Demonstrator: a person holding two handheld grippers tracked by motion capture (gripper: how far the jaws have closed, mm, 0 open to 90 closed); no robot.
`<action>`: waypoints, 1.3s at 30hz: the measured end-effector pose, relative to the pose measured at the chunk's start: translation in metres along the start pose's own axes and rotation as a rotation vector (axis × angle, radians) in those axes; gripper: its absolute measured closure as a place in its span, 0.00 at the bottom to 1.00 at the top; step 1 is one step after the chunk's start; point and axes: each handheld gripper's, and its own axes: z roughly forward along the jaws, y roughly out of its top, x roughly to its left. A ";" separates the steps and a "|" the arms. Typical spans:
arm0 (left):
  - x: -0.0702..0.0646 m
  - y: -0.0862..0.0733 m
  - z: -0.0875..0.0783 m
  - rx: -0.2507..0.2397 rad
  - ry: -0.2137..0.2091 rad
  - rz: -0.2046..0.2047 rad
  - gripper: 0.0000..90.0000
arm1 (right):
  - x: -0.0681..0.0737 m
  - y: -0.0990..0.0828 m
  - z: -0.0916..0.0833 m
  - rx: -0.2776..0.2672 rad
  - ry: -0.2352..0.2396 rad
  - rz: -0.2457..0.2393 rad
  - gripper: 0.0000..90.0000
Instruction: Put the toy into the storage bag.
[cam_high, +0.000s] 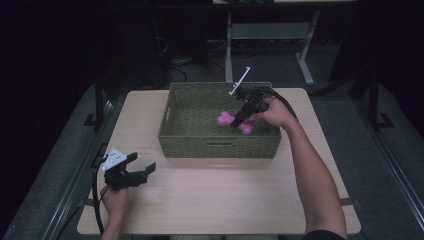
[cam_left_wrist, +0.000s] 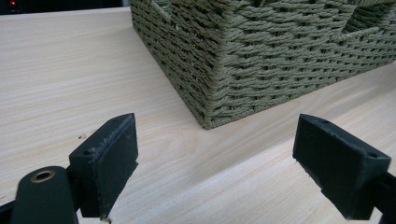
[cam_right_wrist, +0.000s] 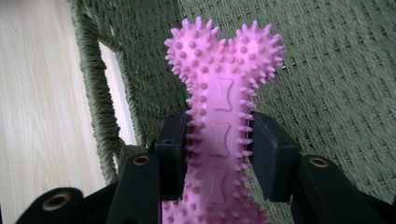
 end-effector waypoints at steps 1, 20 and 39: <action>0.000 0.000 0.000 0.000 0.000 0.000 0.15 | 0.000 0.000 0.000 0.000 0.000 0.000 0.64; 0.000 0.000 -0.001 -0.004 -0.003 -0.006 0.15 | -0.004 0.002 0.024 0.033 0.028 0.007 0.64; 0.000 0.000 -0.001 -0.006 -0.006 -0.006 0.15 | -0.006 -0.002 0.031 0.026 0.046 0.058 0.57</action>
